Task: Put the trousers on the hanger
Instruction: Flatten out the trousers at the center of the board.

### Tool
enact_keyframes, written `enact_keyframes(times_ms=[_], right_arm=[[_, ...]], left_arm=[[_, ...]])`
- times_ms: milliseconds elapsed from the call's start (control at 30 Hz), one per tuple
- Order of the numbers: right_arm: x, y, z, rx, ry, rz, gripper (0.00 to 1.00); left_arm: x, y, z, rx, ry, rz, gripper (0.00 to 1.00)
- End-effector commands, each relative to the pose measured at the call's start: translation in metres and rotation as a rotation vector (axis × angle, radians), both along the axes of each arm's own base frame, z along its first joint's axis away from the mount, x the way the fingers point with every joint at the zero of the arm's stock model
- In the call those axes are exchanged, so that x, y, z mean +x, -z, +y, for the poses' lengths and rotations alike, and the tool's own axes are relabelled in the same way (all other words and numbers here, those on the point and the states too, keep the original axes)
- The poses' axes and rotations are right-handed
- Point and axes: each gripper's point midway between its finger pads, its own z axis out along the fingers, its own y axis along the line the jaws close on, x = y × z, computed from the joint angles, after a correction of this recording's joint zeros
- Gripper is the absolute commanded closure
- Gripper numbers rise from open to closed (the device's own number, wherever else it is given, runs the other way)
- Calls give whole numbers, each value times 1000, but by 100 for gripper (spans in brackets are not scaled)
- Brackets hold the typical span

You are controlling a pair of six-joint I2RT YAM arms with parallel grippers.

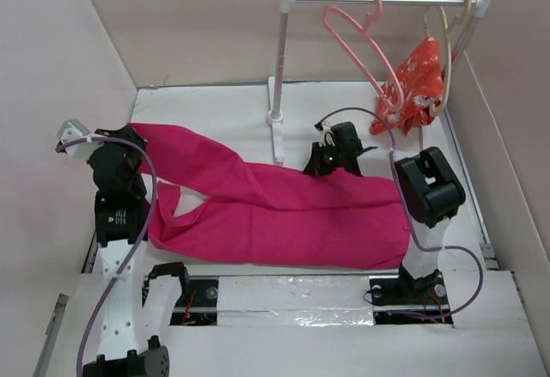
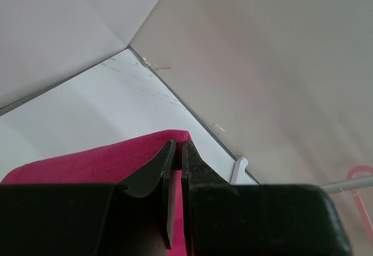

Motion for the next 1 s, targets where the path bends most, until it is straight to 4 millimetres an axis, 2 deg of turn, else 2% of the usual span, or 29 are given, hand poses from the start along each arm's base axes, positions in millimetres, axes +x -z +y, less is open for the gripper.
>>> enact_keyframes(times_ms=[0, 100, 133, 200, 233, 367, 433, 500, 633, 700, 733, 800, 833, 900, 933, 967], right_arm=[[-7, -30, -7, 39, 41, -73, 100], [0, -57, -22, 54, 115, -160, 100], [-1, -73, -27, 64, 140, -212, 100], [1, -88, -37, 76, 185, -254, 100], [0, -103, -41, 85, 205, -296, 100], [7, -132, -55, 102, 291, -382, 100], [18, -143, -60, 117, 331, -421, 100], [36, -148, -60, 118, 351, -421, 100], [72, -141, -70, 63, 430, -398, 100], [85, -141, -72, 56, 462, -416, 100], [96, -142, -74, 55, 494, -442, 100], [107, -138, -76, 37, 516, -444, 100], [117, -134, -76, 19, 531, -438, 100], [125, -131, -75, 14, 539, -436, 100], [129, -128, -78, -3, 557, -432, 100], [138, -129, -80, -14, 580, -439, 100]], left_arm=[[-2, -10, 5, 3, -26, -48, 100], [-7, -14, 6, 3, -37, -61, 100], [-9, -16, 6, 3, -38, -73, 100], [-13, -19, 6, 1, -44, -83, 100], [-15, -21, 6, 3, -44, -94, 100], [-21, -24, 8, 11, -57, -107, 100], [-18, -20, 10, 13, -67, -97, 100], [-12, -12, 12, 9, -74, -71, 100], [15, 13, 16, -11, -83, 4, 100], [26, 19, 21, -15, -101, 36, 100], [37, 33, 24, -17, -113, 86, 100], [48, 38, 31, -9, -144, 117, 100], [61, 55, 36, -4, -160, 176, 100], [73, 58, 46, 16, -206, 214, 100], [86, 77, 50, 24, -216, 276, 100], [95, 71, 53, 36, -225, 265, 100]])
